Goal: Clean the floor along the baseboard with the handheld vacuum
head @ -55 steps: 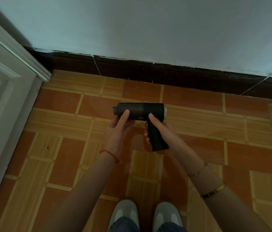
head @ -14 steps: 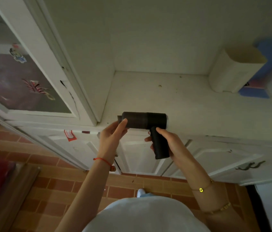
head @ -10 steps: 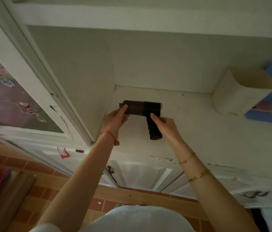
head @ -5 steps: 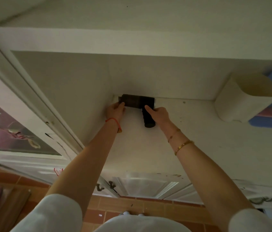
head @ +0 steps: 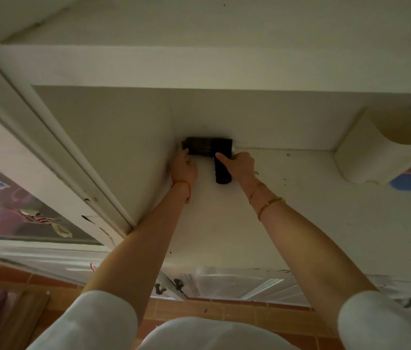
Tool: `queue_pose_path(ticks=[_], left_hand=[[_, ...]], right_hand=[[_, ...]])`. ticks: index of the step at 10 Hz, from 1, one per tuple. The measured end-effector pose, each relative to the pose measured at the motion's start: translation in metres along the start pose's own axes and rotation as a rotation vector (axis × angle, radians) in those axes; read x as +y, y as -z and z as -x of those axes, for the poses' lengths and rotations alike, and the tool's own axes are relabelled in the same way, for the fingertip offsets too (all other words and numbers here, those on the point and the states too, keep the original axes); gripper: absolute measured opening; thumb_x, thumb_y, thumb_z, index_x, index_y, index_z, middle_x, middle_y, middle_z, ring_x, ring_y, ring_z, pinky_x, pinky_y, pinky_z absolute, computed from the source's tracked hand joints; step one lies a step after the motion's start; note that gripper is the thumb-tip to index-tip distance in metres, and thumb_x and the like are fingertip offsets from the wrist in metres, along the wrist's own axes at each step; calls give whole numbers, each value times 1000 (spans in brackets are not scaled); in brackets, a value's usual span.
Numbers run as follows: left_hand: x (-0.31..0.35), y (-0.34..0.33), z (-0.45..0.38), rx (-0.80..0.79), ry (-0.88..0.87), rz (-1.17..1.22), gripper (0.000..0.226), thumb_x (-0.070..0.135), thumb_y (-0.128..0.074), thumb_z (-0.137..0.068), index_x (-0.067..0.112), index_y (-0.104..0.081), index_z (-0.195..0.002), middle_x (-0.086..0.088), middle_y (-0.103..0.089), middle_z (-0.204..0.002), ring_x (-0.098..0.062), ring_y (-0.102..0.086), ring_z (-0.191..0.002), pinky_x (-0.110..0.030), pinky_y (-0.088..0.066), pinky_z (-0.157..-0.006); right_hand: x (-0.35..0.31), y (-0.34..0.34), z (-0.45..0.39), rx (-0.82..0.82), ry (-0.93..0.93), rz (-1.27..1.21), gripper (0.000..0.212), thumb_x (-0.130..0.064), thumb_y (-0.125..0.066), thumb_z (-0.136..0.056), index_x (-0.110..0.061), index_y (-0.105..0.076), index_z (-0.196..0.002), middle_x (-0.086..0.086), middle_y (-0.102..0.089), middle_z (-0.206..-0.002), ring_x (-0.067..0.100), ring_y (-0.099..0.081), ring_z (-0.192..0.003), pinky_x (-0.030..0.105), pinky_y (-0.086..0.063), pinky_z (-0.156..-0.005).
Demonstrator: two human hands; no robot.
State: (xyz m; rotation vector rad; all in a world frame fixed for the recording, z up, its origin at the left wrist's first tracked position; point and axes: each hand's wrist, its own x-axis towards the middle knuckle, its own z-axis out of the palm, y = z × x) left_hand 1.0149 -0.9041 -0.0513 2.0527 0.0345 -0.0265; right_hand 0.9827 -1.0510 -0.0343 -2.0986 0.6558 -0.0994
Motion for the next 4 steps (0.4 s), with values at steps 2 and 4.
queue_pose_path(ticks=[2,4], left_hand=[[-6,-2,0,18,-36,-48,46,0,-44,-99,1,-46,-145,-22,-55,-142,-33,-55,-127,-21,-33,-101],[-12,0,2,20,-156,-136,48,0,-47,-97,1,-47,-144,-23,-57,-139,-37,-54,-126,-33,-37,-110]], right_hand=[[0,2,-5,-23,107,183,54,-50,-61,-90,-20,-34,-55,-1,-40,-54,9,-35,-47,25,-25,-42],[4,4,4,44,170,259,46,-54,-59,-90,-8,-58,-82,2,-56,-77,16,-53,-69,33,-46,-63]])
